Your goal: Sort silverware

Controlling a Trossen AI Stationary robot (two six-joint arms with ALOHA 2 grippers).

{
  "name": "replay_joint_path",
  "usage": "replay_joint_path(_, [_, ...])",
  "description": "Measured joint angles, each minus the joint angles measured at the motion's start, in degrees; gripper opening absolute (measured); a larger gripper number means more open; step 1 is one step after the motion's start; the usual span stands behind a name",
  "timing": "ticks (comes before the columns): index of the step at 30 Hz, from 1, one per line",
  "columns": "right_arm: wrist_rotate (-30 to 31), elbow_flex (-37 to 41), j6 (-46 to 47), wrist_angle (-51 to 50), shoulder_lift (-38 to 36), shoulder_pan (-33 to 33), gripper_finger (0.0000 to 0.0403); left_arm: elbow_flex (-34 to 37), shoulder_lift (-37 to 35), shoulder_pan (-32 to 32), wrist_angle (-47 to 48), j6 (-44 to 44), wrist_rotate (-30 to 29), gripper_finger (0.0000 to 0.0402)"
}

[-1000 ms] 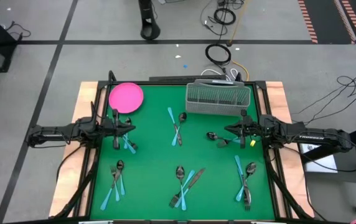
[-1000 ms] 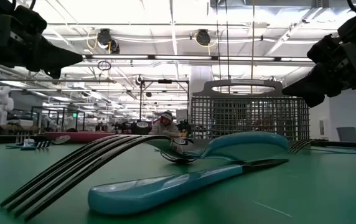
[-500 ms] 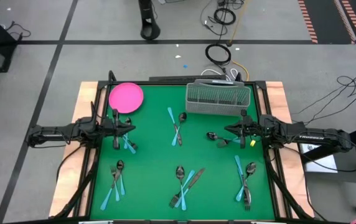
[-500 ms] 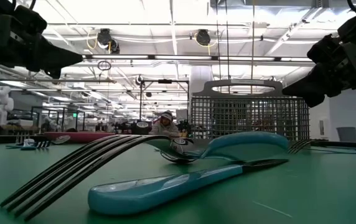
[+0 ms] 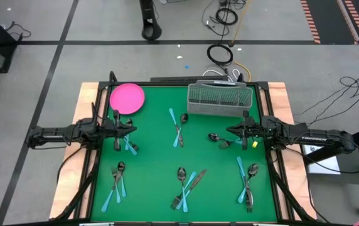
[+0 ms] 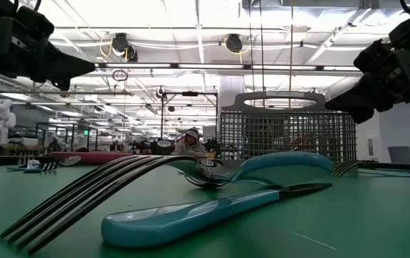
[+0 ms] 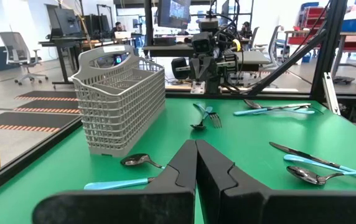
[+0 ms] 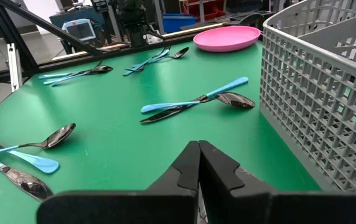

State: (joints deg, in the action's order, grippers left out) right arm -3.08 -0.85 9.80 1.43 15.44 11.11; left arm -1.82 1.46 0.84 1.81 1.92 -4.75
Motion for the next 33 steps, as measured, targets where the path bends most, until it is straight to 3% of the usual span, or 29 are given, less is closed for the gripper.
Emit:
replay_joint_path(20, [0.0,0.0,0.1,1.6,0.0,0.0,0.0000,0.0,0.0,0.0,0.0,0.0,0.0,0.0000])
replay_joint_path(26, [0.0,0.0,7.2,4.5,0.0,0.0,0.0000,0.0,0.0,0.0,0.0,0.0,0.0,0.0000])
replay_joint_path(30, [0.3,0.0,6.1,4.4,0.0,0.0,0.0000,0.0,0.0,0.0,-1.1,3.0,-1.3,0.0000])
replay_joint_path(33, [0.4,0.0,5.8,4.3,0.0,0.0,0.0000,0.1,0.0,-0.1,-4.0,-7.0,-1.1,0.0000])
